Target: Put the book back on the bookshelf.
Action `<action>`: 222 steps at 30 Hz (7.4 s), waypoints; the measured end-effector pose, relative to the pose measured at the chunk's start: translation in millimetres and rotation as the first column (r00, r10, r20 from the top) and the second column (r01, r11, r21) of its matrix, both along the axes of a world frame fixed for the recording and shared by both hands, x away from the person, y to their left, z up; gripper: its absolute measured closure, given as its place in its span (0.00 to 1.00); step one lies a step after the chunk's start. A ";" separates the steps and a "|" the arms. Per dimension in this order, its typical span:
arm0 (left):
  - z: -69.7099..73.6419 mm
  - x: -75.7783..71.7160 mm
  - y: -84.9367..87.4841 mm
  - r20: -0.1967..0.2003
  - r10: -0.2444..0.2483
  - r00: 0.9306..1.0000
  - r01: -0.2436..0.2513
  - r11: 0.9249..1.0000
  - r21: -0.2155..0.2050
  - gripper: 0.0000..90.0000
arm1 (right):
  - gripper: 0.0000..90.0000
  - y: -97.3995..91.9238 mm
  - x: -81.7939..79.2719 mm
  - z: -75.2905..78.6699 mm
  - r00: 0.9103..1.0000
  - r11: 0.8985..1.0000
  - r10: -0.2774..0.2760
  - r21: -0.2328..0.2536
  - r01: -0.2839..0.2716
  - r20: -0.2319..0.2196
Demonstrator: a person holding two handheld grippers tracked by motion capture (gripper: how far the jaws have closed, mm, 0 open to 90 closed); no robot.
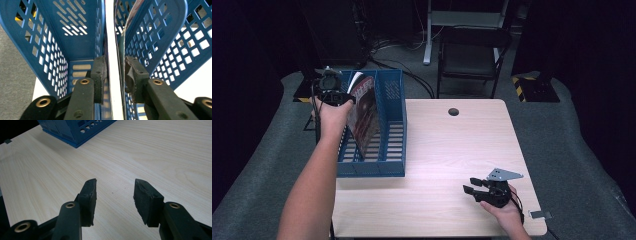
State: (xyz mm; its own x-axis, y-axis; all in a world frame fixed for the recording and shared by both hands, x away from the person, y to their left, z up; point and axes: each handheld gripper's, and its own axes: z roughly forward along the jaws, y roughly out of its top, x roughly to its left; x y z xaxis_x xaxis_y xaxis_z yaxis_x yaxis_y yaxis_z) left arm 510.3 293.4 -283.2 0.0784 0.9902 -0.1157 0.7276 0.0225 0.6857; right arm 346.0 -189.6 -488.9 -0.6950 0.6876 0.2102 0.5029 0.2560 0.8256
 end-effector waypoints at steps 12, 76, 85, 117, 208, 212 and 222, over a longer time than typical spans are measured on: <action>0.6 -3.0 3.5 -0.017 -0.012 1.000 0.012 1.000 -0.015 0.63 | 0.59 1.1 0.7 -0.8 1.000 1.000 0.003 -0.006 -0.003 0.005; 42.3 -40.0 3.0 0.003 -0.149 0.989 0.149 0.988 0.026 0.49 | 0.58 2.6 4.6 -1.9 1.000 1.000 0.001 -0.008 -0.001 0.000; 53.0 -59.3 -3.9 0.013 -0.243 0.970 0.242 0.969 0.045 0.49 | 0.58 3.0 4.4 -1.7 1.000 1.000 -0.001 -0.014 0.001 0.003; 0.4 -117.7 -34.6 0.000 -0.473 0.881 0.473 0.880 0.037 0.49 | 0.58 5.6 4.2 -2.5 1.000 1.000 0.002 -0.016 -0.002 -0.001; -223.3 -178.4 -39.2 -0.085 -0.428 0.900 0.427 0.904 -0.040 0.49 | 0.58 16.0 0.6 -4.7 0.999 0.997 0.051 -0.060 -0.052 -0.010; -224.9 -178.0 -40.8 -0.091 -0.435 0.896 0.434 0.900 -0.033 0.49 | 0.58 17.1 0.2 -4.9 0.999 0.997 0.051 -0.057 -0.052 -0.010; -225.1 -177.0 -39.3 -0.104 -0.456 0.884 0.456 0.890 -0.028 0.49 | 0.58 16.8 1.4 -5.9 0.999 0.997 0.050 -0.059 -0.050 -0.011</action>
State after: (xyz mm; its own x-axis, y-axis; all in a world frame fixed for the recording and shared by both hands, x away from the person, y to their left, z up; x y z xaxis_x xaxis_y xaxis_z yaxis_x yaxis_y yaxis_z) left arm 333.3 254.1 -508.3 0.5082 0.8480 -0.1507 0.7254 -0.3272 0.6056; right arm 347.4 -172.8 -494.8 -0.7271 0.6635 0.1766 0.4957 0.3292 0.8037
